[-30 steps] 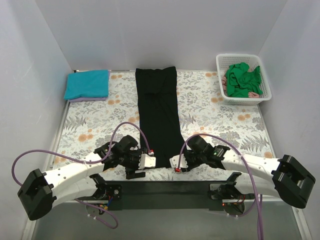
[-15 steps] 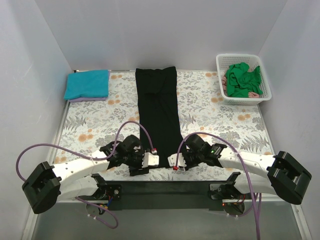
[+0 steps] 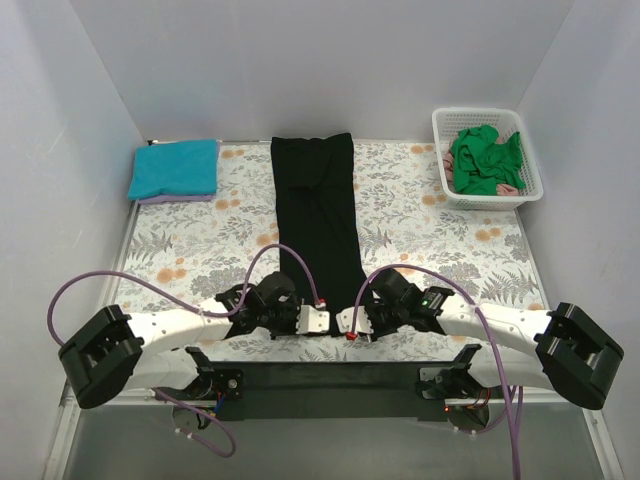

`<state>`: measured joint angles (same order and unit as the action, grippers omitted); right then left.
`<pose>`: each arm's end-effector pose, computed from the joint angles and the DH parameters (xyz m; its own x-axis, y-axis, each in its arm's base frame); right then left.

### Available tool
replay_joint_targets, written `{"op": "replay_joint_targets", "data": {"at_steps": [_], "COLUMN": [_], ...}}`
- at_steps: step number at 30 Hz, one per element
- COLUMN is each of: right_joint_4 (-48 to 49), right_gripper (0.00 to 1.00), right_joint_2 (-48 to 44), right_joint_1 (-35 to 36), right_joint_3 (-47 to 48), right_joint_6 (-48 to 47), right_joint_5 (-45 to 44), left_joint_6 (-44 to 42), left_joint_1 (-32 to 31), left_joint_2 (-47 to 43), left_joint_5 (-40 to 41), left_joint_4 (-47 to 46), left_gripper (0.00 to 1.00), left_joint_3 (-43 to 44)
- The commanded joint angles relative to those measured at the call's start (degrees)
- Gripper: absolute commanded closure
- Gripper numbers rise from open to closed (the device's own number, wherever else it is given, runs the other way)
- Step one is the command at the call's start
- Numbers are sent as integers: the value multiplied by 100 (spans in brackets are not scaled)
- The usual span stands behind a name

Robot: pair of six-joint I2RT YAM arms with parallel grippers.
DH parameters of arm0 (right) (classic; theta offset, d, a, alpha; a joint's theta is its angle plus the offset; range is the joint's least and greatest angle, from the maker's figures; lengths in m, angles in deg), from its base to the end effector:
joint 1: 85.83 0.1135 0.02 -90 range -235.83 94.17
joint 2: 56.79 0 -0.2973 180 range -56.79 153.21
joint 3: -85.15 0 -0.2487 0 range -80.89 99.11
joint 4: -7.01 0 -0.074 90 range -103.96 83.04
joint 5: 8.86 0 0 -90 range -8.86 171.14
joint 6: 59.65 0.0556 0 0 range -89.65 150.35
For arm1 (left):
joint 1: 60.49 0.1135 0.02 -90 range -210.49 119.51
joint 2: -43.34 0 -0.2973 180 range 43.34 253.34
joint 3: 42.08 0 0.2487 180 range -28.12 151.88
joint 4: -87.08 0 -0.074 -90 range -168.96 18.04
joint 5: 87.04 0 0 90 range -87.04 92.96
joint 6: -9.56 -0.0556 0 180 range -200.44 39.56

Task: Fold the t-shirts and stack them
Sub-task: Fold the tshirt

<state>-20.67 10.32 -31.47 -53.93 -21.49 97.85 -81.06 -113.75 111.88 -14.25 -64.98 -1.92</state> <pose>0.1050 0.1739 0.1748 0.3989 -0.7360 -0.5469 -0.9120 -0.2564 -0.3201 0.1068 -0.1705 0.1662 -0.4884 0.6716 -0.5572 0.8690 0.4327 -0.2402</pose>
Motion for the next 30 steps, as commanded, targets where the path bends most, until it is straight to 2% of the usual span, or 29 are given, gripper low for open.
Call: {"op": "replay_joint_targets", "data": {"at_steps": [1, 3, 6, 10, 12, 18, 23, 30], "right_joint_4": [-992, -1159, -1667, -2125, -2249, -2390, -2338, -1908], "right_gripper": [99, 99, 99, 99, 99, 99, 99, 99], "right_joint_2": [83, 22, -101, -478, -611, -463, 161, 1321], "right_joint_1": [-14, -23, -23, -23, -23, -373, -1041, -1832], "right_joint_3": [2, 142, 501, 1030, 1345, 1935, 2698, 3735], "right_joint_6": [165, 235, 288, 323, 349, 174, -615, -1311], "right_joint_5": [227, 271, 411, 447, 404, 210, 201, 368], "left_joint_6": [-139, -315, -395, 17, 420, 686, 371, -279], "left_joint_1": [-27, -27, -27, -36, -36, 87, 841, 2283], "left_joint_2": [3, -425, -936, -1184, -1263, -1422, -1202, 78], "left_joint_5": [570, 509, 62, -308, -265, 253, 263, -194], "left_joint_4": [412, 631, 1183, 1712, 1757, 1424, 967, -26], "left_gripper": [90, 100, 100, 100, 100, 100, 100, 100], "left_joint_3": [-202, -211, -62, 456, 728, 1019, 1230, 1941]}}
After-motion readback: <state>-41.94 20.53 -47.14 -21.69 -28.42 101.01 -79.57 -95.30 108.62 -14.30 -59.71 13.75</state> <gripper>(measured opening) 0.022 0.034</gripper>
